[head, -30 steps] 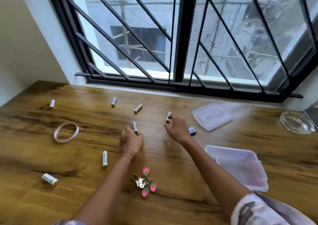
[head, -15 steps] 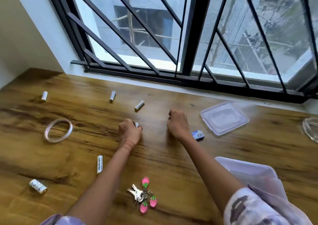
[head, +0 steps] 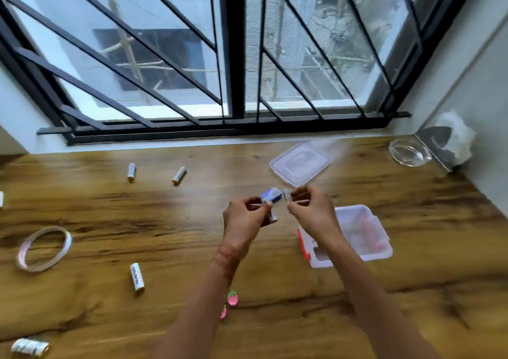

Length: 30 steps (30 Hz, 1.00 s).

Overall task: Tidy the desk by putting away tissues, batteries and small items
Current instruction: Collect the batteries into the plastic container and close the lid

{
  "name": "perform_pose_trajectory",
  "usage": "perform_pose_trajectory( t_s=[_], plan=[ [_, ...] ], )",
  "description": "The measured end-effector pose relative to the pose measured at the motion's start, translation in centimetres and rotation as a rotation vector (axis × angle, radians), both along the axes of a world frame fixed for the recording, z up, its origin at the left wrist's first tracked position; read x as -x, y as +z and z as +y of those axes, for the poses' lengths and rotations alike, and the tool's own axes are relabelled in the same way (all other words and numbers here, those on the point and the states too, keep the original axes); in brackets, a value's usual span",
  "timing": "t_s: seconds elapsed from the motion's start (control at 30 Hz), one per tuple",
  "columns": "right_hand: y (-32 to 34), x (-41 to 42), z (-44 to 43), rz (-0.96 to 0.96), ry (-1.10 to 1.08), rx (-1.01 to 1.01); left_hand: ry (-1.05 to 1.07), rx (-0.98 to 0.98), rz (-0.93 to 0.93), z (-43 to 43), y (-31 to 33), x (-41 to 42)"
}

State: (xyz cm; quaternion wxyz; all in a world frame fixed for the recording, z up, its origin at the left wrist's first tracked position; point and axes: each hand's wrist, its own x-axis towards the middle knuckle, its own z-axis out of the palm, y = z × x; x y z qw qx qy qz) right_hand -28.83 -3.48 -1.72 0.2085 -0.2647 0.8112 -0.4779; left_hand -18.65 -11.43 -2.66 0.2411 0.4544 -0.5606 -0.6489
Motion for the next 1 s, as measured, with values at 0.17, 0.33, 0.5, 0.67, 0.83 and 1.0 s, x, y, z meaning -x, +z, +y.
perform_pose_trajectory(
  t_s=[0.17,0.33,0.5,0.67,0.83,1.0],
  plan=[
    [-0.4,3.1,5.7,0.023,-0.093,-0.166,-0.211,0.043,-0.034,4.4,-0.1,3.3],
    [-2.0,5.1,7.5,0.038,-0.088,-0.348,-0.316,0.322,-0.277,7.2,-1.6,6.9],
    [-3.2,5.7,7.7,0.078,0.007,-0.464,-0.295,0.521,-0.528,8.3,-2.4,8.6],
    [-4.2,6.6,7.6,0.053,0.09,-0.411,-0.222,0.575,-0.576,9.0,-2.4,9.0],
    [-4.6,6.9,7.7,0.065,0.15,-0.368,-0.106,0.545,-0.523,9.2,-2.4,8.5],
    [-4.7,7.2,7.7,0.096,0.184,-0.322,-0.034,0.572,-0.46,8.7,-2.2,7.6]
  ],
)
